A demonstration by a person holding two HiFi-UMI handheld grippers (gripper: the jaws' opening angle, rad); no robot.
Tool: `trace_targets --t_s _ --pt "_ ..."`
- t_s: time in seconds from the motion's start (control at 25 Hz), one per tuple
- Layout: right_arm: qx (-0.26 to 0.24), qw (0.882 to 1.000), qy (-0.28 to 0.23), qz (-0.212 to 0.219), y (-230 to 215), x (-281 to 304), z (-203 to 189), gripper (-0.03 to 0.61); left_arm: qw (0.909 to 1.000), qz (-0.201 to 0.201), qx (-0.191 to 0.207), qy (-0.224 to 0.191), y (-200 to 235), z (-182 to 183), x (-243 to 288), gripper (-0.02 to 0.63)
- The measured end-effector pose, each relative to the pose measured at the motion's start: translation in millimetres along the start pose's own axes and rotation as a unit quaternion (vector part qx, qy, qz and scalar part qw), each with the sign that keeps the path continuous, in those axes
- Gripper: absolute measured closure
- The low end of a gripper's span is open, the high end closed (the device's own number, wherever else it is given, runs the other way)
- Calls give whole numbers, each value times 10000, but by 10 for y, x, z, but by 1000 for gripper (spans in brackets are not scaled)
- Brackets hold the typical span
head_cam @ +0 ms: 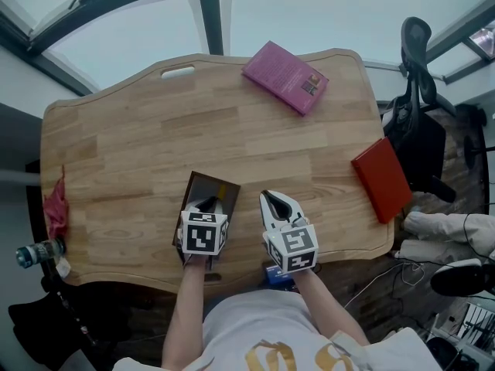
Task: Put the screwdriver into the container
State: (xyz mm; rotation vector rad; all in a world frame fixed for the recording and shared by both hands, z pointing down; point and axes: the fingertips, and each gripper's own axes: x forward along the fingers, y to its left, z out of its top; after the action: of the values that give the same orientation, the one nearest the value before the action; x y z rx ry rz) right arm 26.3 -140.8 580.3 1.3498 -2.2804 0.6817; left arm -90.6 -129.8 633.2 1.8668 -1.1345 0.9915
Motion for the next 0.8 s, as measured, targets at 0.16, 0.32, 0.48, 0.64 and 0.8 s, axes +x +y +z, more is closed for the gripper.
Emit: trace_targets --t_s 0.16,0.32,0.48,0.64,0.8 --pt "-32 10000 -24 34 8 -35 35 546 9998 -63 41 -156 -50 37 -64 589" --pt "-104 9999 -72 114 70 -81 84 546 9992 -97 20 -389 -73 82 -158 594" --pt "-175 9996 -123 171 126 -146 111 546 9981 -10 36 -621 -81 99 -278 597" --pt "-227 9993 -210 192 174 -219 141 546 9960 90 -21 -884 -65 114 -412 600" --pt "-279 9989 -311 203 229 -318 176 546 9926 76 -123 -1202 -91 127 -577 600"
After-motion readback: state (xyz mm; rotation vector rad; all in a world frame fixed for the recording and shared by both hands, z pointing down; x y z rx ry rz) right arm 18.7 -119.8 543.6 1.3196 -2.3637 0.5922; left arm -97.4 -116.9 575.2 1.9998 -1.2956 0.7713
